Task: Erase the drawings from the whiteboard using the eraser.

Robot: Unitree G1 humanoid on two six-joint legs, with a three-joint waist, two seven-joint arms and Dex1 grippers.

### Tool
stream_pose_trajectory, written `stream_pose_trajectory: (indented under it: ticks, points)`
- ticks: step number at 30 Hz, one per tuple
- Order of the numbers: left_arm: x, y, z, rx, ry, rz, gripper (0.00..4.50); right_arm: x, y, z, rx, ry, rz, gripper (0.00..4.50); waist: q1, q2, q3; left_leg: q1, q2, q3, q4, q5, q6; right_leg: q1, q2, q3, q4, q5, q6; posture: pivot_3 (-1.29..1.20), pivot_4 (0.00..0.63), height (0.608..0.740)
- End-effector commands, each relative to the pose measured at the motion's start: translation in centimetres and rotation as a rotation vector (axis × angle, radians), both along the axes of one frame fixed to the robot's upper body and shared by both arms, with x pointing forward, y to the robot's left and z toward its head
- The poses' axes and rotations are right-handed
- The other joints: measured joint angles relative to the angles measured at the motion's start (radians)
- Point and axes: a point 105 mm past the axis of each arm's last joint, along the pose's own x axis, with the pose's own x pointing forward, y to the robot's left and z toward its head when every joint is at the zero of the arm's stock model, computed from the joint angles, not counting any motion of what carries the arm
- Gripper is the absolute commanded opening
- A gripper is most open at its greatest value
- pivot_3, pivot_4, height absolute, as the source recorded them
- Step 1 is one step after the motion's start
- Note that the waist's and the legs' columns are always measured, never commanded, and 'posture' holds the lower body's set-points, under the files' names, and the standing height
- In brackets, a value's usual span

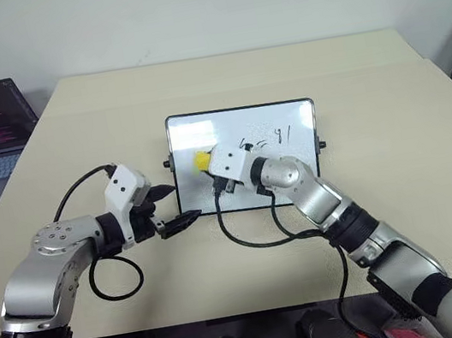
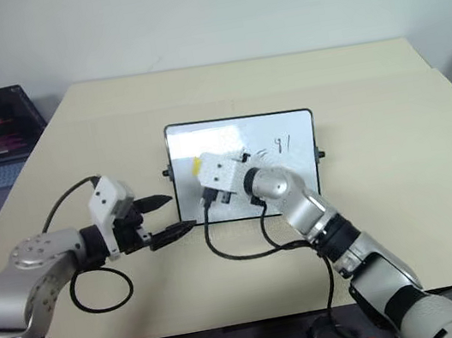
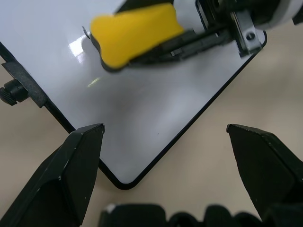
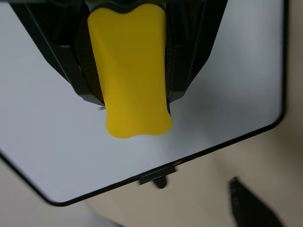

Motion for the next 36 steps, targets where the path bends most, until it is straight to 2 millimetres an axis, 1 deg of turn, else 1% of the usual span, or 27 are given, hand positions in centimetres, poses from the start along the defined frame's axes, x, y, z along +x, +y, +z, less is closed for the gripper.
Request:
stream_pose_trajectory:
  ticks: [1,5,8,10,13,15,17,19,22,26,28,29,33,36]
  points:
    - [-0.1,-0.5,1.2,0.001,-0.052,-0.024,4.5,0.3,-0.7,-0.3,-0.041,-0.002,-0.027,1.46,0.0,0.0,0.0,0.0,0.0,0.0,0.0,0.0,0.0,0.0,0.0,0.0,0.0,0.0,0.0,0.0,0.15,0.74]
    - [-0.1,-0.5,1.1,0.002,-0.05,-0.028,4.5,1.6,-0.7,2.6,0.044,-0.098,-0.088,1.46,0.0,0.0,0.0,0.0,0.0,0.0,0.0,0.0,0.0,0.001,0.0,0.0,0.0,0.0,0.0,0.0,0.15,0.74]
    - [-0.1,-0.6,1.1,0.003,-0.049,-0.032,4.5,2.4,-1.1,3.9,0.084,-0.144,-0.13,1.45,0.002,0.0,0.0,0.0,0.0,0.0,0.0,0.0,0.0,0.001,0.0,0.0,0.0,0.0,0.0,0.0,0.15,0.74]
    - [-0.2,-0.7,1.0,0.002,-0.047,-0.035,4.5,2.9,-1.5,4.4,0.103,-0.166,-0.16,1.45,0.003,0.0,0.0,0.0,0.0,0.0,0.0,0.0,0.0,0.001,0.0,-0.001,-0.001,0.0,0.0,0.0,0.15,0.74]
    - [-0.3,-0.7,0.9,0.002,-0.045,-0.039,4.5,2.9,-1.6,4.2,0.102,-0.167,-0.16,1.45,0.002,0.0,0.0,0.0,0.0,0.0,0.0,0.0,0.0,0.0,0.0,0.0,-0.001,0.0,0.0,0.0,0.15,0.74]
    - [-0.3,-0.7,0.9,0.002,-0.044,-0.04,4.5,2.6,-1.3,3.7,0.09,-0.151,-0.138,1.45,0.002,0.0,0.0,0.0,0.0,0.0,-0.001,0.0,0.0,0.0,0.0,0.0,-0.001,0.0,0.0,0.0,0.15,0.74]
    - [-0.3,-0.7,0.8,0.001,-0.044,-0.042,4.5,1.9,-0.8,2.7,0.068,-0.119,-0.101,1.45,0.002,0.0,0.0,0.0,0.0,0.0,0.0,0.0,0.0,0.0,0.0,0.0,-0.001,0.0,0.0,0.0,0.15,0.74]
    - [-0.3,-0.7,0.8,0.001,-0.044,-0.045,4.5,1.3,-0.5,1.0,0.022,-0.062,-0.071,1.45,0.001,0.0,0.0,0.0,0.0,0.0,0.0,0.0,0.0,0.0,0.0,0.0,-0.001,0.0,0.0,0.0,0.15,0.74]
    - [-0.3,-0.7,0.8,0.0,-0.045,-0.049,4.5,1.1,-1.1,-0.8,0.0,0.007,-0.089,1.45,0.001,0.0,0.0,0.0,0.0,0.0,0.0,0.0,0.0,0.0,0.0,0.0,-0.001,0.0,0.0,0.0,0.15,0.74]
    - [-0.3,-0.7,0.7,0.002,-0.046,-0.054,4.5,1.3,-2.3,-1.7,-0.019,0.032,-0.131,1.45,0.004,0.0,0.0,0.001,0.0,0.0,0.0,0.0,0.0,0.002,0.0,0.0,-0.001,0.0,0.0,0.0,0.15,0.74]
    - [-0.3,-0.7,0.6,0.001,-0.045,-0.056,4.5,1.4,-2.4,-1.6,-0.017,0.026,-0.135,1.45,0.006,0.0,0.0,0.001,-0.001,-0.001,0.0,0.0,0.0,0.002,0.0,0.0,0.0,0.0,0.0,0.0,0.15,0.74]
    - [-0.3,-0.7,0.6,0.001,-0.045,-0.058,4.5,1.6,-2.5,-1.2,-0.008,0.016,-0.142,1.45,0.007,0.0,0.0,0.001,-0.001,-0.001,0.0,0.0,0.0,0.002,0.0,0.0,0.0,0.0,0.0,0.0,0.15,0.74]
    - [-0.2,-0.8,0.5,0.0,-0.044,-0.066,4.5,3.1,-2.9,1.3,0.06,-0.049,-0.204,1.45,0.007,0.0,0.0,0.001,-0.001,-0.001,0.0,0.0,0.0,0.002,0.0,0.0,0.0,0.0,0.0,0.0,0.15,0.74]
    - [-0.2,-0.9,0.4,-0.002,-0.044,-0.069,4.5,3.5,-3.1,2.1,0.081,-0.066,-0.225,1.45,0.008,0.0,0.0,0.001,-0.001,-0.002,0.001,0.0,0.0,0.002,0.0,-0.001,0.0,0.0,0.0,0.0,0.15,0.74]
